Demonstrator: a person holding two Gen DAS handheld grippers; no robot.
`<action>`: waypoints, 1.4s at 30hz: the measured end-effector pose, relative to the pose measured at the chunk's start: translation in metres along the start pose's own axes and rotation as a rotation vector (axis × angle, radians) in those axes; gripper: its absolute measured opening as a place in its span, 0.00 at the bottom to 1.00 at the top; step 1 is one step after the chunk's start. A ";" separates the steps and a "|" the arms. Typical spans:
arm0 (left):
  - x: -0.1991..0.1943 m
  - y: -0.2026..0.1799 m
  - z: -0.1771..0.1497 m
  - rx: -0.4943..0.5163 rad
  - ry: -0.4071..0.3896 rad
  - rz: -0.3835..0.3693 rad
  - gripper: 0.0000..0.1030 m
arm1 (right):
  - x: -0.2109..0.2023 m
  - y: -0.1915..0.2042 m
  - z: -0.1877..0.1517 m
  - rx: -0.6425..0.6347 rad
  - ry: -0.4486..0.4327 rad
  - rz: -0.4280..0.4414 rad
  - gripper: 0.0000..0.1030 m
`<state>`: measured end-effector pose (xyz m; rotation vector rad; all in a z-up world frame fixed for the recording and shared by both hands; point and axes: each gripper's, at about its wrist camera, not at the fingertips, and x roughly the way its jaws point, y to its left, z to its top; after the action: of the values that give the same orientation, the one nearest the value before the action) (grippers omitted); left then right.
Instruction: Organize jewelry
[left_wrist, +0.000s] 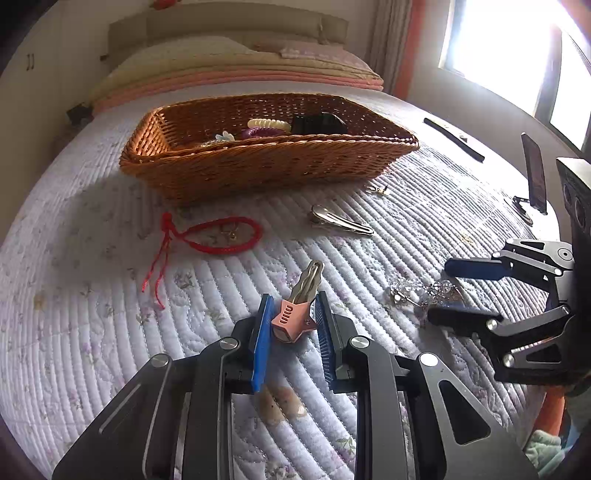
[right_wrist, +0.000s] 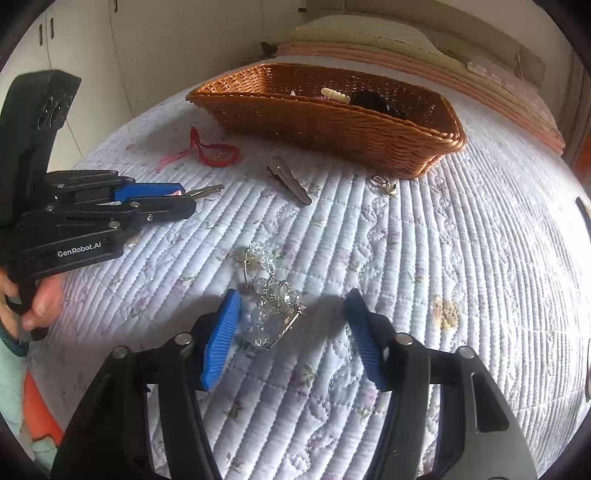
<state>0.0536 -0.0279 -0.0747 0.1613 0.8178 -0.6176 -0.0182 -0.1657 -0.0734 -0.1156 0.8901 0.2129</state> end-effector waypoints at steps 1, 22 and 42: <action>0.000 0.000 0.000 0.002 -0.001 -0.002 0.21 | -0.001 0.005 0.000 -0.023 -0.005 -0.016 0.20; -0.092 0.010 0.069 -0.067 -0.324 -0.022 0.21 | -0.095 -0.030 0.077 0.088 -0.337 0.047 0.09; 0.008 0.076 0.152 -0.201 -0.199 -0.026 0.21 | 0.013 -0.052 0.201 0.146 -0.250 0.049 0.09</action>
<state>0.1973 -0.0249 0.0156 -0.0936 0.6849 -0.5624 0.1539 -0.1766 0.0429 0.0675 0.6567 0.2023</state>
